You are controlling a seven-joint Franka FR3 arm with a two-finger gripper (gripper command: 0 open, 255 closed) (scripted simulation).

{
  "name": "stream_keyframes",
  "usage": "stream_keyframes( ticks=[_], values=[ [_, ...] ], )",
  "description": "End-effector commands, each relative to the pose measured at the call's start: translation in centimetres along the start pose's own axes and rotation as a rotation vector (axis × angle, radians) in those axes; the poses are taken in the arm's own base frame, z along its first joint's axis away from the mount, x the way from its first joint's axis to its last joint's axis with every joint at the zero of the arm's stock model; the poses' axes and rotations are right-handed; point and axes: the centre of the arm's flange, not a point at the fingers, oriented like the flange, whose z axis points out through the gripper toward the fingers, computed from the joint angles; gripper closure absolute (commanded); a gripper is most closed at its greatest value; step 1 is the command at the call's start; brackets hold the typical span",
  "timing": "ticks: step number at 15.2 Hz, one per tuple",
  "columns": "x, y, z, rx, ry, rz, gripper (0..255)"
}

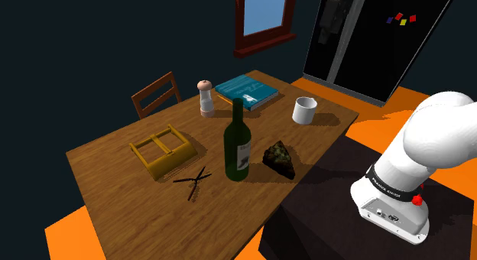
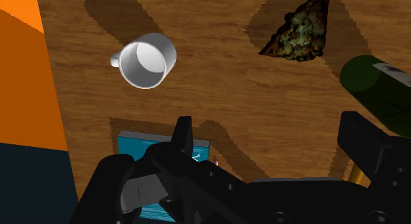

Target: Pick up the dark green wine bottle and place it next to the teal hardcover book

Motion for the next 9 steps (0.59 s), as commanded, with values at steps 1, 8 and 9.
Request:
stream_keyframes(
  ticks=[1,8,9],
  values=[
    [0.0,0.0,0.0,0.000,0.000,0.000,0],
    [2.9,-7.6,3.5,0.025,0.009,-0.001,0],
    [3.3,-8.7,3.9,0.029,0.010,-0.001,0]
  ],
)
